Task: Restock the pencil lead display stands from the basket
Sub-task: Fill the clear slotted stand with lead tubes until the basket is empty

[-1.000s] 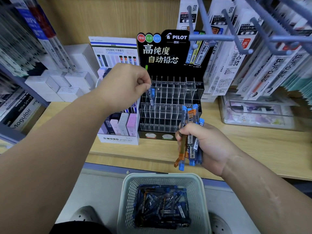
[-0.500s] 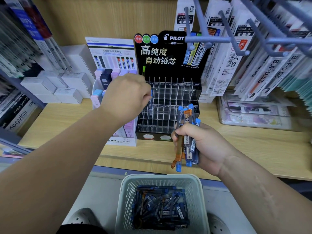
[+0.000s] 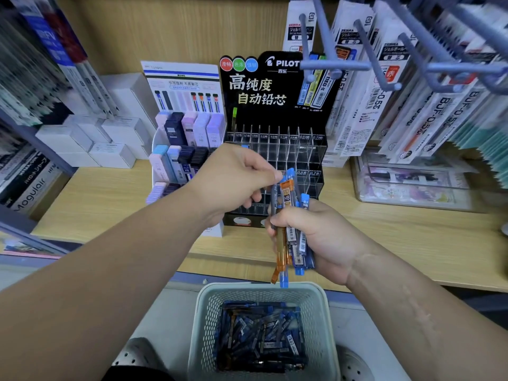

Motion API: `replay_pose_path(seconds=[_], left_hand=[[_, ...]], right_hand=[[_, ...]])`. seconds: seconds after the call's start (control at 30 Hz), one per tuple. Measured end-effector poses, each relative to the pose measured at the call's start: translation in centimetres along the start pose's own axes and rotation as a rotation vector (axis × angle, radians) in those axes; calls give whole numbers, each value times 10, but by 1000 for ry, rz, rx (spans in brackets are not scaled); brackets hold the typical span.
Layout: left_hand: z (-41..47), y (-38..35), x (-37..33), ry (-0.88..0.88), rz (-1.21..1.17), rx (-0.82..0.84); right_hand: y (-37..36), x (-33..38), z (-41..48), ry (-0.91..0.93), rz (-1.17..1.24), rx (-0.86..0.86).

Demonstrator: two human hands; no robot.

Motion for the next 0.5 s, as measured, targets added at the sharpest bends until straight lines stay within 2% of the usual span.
replay_pose_path(seconds=[0.13, 0.33, 0.43, 0.5], left_hand=[[2, 4, 1, 68, -148, -37], [6, 13, -4, 65, -283, -171], [10, 30, -8, -5, -284, -217], [12, 42, -11, -98, -201, -233]], right_hand=[[1, 1, -1, -18, 31, -18], [2, 1, 2, -60, 166, -33], [4, 0, 3, -62, 195, -33], [5, 0, 3, -63, 192, -38]])
Point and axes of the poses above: each hand's wrist, its own z-axis towards the middle knuckle, its own y-axis out of the back of the hand, x = y × z, the point moved 1 cm from there along z, towards the middle knuckle, and after that the axes turned 8 degrees about -z, right-handed, at the moved point
